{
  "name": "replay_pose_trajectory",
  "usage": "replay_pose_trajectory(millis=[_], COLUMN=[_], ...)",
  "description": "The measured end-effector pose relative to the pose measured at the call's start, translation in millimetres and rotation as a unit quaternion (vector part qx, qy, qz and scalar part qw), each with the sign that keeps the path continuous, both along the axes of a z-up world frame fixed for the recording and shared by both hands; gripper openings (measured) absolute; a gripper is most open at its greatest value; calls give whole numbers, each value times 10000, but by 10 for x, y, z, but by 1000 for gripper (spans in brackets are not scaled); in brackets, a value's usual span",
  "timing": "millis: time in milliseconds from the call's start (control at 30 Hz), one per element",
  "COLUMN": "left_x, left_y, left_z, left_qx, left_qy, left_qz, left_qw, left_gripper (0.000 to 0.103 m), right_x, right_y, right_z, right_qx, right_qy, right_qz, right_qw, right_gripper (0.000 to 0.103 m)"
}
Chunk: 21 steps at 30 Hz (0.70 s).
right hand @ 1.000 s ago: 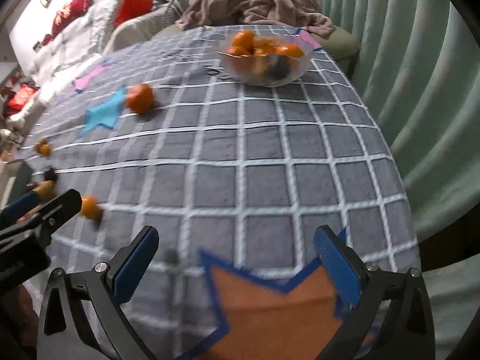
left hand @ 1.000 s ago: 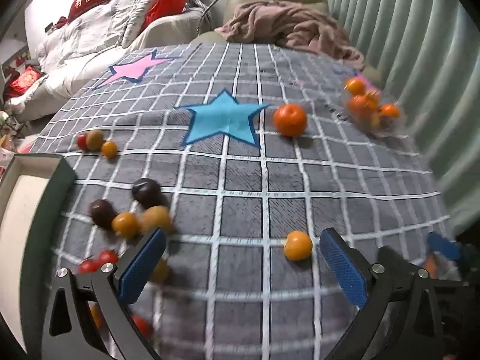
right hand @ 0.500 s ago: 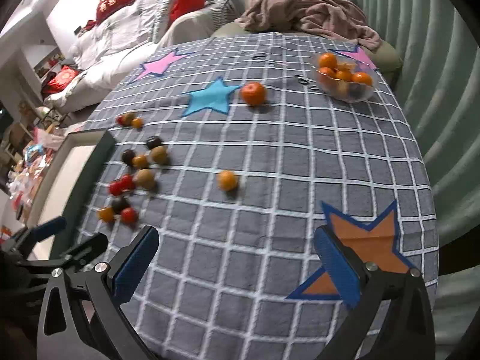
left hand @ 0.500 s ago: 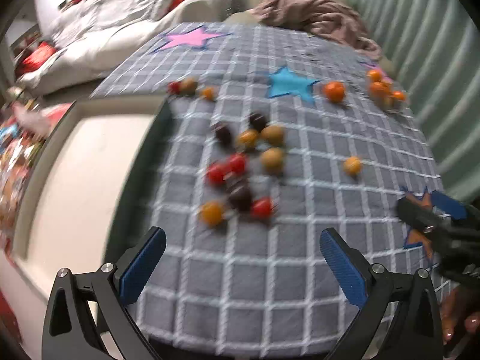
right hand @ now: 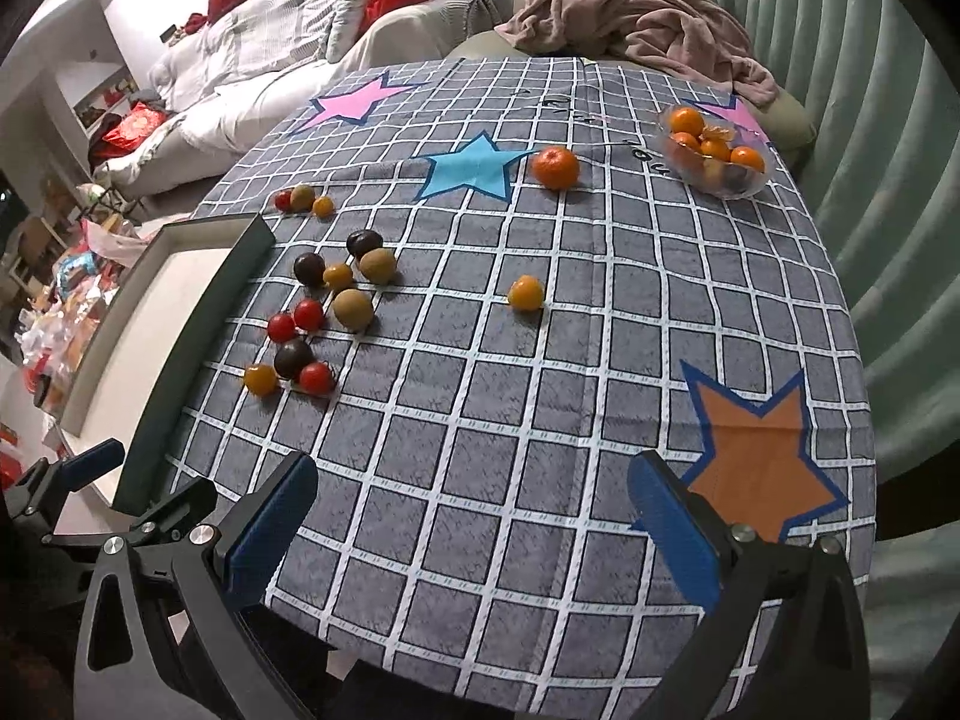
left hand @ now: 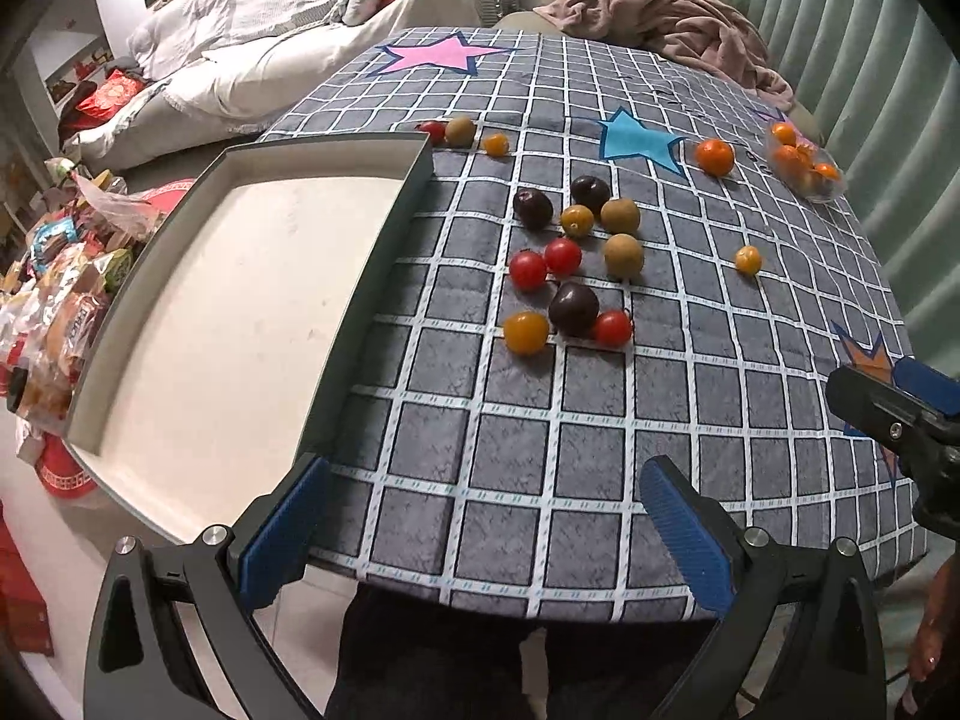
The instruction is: Organize fruits
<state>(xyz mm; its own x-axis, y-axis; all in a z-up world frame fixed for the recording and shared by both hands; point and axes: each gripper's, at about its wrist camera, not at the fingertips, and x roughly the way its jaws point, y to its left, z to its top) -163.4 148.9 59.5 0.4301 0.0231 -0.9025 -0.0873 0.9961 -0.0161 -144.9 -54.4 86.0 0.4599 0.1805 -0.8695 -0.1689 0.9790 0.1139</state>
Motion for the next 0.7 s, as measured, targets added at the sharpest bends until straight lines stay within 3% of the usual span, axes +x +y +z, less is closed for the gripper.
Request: replay_pose_trajectory(millis=[700], left_x=[-68], left_y=[41], left_z=[-19], left_qx=[-8], left_qy=[74], left_qz=[58], left_qw=[10000], left_gripper=[103], right_x=[-17], right_y=[40], right_z=[-29], right_qx=[0], right_qy=[94], right_qz=[-11], right_qw=[10000], right_gripper=[103])
